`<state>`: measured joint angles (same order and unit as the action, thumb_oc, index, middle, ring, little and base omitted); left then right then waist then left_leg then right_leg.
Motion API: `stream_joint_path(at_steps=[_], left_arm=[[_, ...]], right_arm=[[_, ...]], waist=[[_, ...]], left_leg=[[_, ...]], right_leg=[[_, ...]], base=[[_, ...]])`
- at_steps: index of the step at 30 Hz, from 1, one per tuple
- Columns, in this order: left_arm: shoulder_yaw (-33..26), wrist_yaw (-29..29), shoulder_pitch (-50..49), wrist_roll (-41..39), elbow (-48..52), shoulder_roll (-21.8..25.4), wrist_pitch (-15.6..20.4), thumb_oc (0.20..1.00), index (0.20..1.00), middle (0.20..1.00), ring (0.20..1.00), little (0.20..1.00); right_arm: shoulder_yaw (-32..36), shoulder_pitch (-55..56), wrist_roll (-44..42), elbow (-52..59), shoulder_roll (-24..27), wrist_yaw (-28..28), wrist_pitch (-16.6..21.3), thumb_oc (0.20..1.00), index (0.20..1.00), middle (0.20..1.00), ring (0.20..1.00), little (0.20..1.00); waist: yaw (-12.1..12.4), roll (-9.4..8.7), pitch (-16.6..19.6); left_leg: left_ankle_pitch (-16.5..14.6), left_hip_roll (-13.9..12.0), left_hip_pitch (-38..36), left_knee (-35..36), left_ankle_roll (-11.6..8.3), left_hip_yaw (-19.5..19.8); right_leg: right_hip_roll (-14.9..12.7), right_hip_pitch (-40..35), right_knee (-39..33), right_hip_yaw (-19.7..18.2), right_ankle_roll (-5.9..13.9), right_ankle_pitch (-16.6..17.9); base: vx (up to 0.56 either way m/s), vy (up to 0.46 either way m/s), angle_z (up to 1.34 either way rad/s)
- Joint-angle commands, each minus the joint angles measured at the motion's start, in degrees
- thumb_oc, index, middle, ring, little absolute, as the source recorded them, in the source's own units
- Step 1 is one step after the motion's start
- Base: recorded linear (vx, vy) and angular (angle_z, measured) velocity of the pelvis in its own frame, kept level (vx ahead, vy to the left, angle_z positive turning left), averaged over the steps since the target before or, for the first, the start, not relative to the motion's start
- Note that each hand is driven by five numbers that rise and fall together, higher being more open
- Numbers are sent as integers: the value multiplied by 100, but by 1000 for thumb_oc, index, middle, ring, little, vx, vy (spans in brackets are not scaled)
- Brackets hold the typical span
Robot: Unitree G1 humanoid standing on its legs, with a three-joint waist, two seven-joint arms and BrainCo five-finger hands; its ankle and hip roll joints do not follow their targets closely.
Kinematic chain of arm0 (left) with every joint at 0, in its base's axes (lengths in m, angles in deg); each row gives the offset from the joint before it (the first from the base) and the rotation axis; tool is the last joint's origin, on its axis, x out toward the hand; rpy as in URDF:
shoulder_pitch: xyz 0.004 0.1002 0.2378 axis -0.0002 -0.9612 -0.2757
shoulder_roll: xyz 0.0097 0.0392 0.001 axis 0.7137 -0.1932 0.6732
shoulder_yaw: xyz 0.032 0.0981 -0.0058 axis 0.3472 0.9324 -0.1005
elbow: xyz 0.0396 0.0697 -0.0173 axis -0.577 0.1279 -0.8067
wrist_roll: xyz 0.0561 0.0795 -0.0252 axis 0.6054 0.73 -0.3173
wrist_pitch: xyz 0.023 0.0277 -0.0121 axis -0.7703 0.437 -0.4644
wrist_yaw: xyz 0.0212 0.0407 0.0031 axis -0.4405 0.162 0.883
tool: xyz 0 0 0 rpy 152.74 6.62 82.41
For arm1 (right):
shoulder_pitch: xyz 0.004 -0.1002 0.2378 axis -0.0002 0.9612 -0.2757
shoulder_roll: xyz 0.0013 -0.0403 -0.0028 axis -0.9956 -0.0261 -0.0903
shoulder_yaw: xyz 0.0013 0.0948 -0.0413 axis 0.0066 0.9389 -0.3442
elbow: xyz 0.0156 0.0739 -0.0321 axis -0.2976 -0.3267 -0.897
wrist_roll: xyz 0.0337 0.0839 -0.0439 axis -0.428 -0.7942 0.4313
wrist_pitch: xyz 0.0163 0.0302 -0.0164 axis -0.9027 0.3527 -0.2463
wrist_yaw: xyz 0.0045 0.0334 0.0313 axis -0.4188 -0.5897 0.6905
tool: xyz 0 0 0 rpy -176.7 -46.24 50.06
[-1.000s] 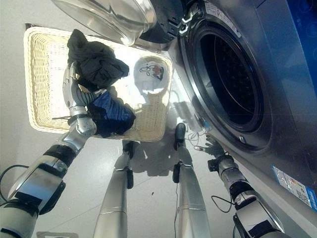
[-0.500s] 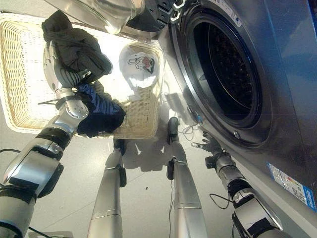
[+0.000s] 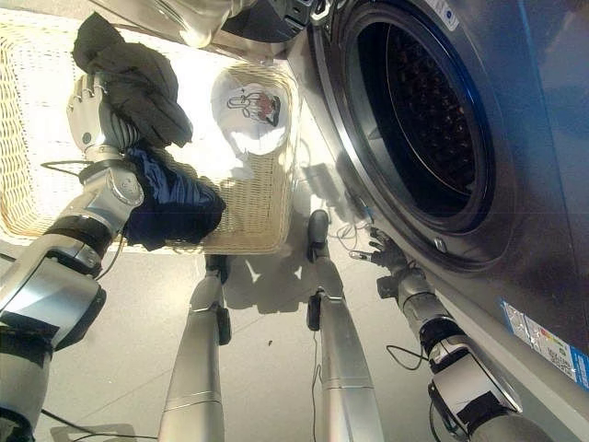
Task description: Put the clothes into the washing machine.
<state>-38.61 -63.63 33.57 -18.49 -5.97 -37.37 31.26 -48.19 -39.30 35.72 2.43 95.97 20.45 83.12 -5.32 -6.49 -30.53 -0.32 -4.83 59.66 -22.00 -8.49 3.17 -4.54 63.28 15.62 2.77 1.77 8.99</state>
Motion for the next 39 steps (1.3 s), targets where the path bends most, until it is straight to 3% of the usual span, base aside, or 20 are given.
stream_joint_path(at_steps=[1,8,15,21,26,29,34,39], left_arm=[[145,639,-140,156,-206,-204,12,200,200,200,200,200],[50,715,-211,-194,-128,-211,302,200,200,200,200,200],[-491,437,-482,-931,349,-252,820,200,200,200,200,200],[-1275,-28,-1008,-1863,1228,-343,1587,200,200,200,200,200],[-1904,-601,-1813,-2011,2411,-541,2341,200,200,200,200,200],[-2150,-1247,-2345,-1499,3181,-688,2734,200,200,200,200,200],[-2468,-1789,-2847,-798,3897,-924,3020,200,200,200,200,200],[-2520,-2272,-3232,646,4548,-1051,2786,200,200,200,200,200]], right_arm=[[-239,105,-129,47,234,-59,159,1000,1000,1000,1000,1000],[-207,93,-164,208,289,-80,178,1000,1000,1000,1000,1000],[-176,194,-427,863,253,-32,337,1000,1000,1000,1000,1000],[-66,443,-582,1840,168,299,393,1000,1000,1000,1000,1000],[84,768,-698,2918,120,662,383,1000,1000,1000,1000,1000],[264,1044,-592,3537,73,774,449,1000,1000,1000,1000,1000],[483,1270,-516,4163,-14,783,424,1000,1000,1000,1000,1000],[614,1436,-559,4859,-85,507,314,1000,1000,1000,1000,1000]], waist=[[5,0,73],[-6,49,73],[42,95,73],[108,122,73],[201,140,73],[269,161,73],[361,206,73],[439,266,73]], left_leg=[[262,572,-21,282,344,41],[284,576,-53,311,332,-2],[309,609,-99,346,312,26],[302,635,-110,343,286,82],[285,671,-95,313,271,159],[286,706,-82,325,290,217],[286,747,-111,335,322,281],[292,792,-142,324,357,302]], right_leg=[[469,-259,234,258,504,-247],[449,-256,206,243,510,-222],[453,-257,260,246,512,-250],[427,-242,332,274,513,-297],[385,-219,409,331,515,-322],[366,-197,447,368,514,-340],[330,-218,505,419,522,-372],[286,-239,561,462,525,-396]], base=[[0,0,0],[0,0,0],[1,-5,0],[8,-32,-1],[6,-42,0],[5,-24,1],[0,0,0],[2,6,2]])
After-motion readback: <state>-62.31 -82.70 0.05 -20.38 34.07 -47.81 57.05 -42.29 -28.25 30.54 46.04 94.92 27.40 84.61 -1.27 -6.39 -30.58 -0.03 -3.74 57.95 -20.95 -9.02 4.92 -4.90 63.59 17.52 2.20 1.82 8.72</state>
